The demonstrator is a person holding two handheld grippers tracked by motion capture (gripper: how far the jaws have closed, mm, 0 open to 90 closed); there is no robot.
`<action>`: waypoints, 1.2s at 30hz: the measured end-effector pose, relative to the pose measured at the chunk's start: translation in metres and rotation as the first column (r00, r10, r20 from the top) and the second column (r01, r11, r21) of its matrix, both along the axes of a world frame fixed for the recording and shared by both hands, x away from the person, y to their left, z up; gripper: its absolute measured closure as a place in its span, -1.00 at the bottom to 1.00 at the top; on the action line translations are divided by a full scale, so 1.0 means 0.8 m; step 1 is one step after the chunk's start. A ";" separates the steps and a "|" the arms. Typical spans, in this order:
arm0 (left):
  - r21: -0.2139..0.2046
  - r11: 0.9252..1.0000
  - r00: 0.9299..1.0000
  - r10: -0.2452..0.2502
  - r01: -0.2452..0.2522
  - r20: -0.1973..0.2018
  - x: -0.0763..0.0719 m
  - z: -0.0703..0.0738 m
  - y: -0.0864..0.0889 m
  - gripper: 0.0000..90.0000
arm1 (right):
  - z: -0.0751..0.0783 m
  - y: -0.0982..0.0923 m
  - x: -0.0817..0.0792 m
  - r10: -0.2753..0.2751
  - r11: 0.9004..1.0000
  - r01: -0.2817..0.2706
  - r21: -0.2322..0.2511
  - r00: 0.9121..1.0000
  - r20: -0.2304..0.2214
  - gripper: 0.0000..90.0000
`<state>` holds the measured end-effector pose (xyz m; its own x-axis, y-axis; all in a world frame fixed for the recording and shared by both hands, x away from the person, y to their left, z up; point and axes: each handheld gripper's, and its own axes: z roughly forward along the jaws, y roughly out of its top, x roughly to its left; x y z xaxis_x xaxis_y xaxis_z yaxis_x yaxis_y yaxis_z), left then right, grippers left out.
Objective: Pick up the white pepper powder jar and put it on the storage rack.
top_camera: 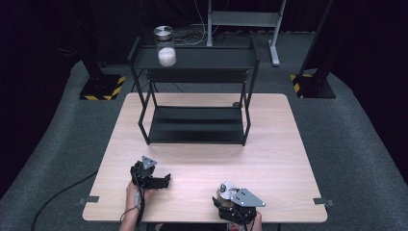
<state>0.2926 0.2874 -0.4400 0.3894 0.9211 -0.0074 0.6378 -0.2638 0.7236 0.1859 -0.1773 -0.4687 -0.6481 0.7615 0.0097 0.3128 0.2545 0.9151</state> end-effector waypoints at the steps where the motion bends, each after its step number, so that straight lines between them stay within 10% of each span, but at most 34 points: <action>1: 0.000 1.000 1.000 0.000 0.000 0.000 0.000 0.000 0.000 -1.00 | 0.001 -0.001 0.001 -0.001 1.000 0.001 0.004 1.000 0.000 -0.33; 36: 0.001 1.000 1.000 0.002 -0.002 -0.001 0.000 0.000 -0.001 -1.00 | 0.046 -0.009 0.062 -0.035 0.999 0.036 -0.036 0.999 0.025 -0.33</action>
<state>0.2927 0.2870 -0.4398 0.3875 0.9219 -0.0069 0.6387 -0.2631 0.7231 0.2357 -0.1848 -0.4321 -0.6203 0.7837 -0.0336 0.3004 0.2769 0.9128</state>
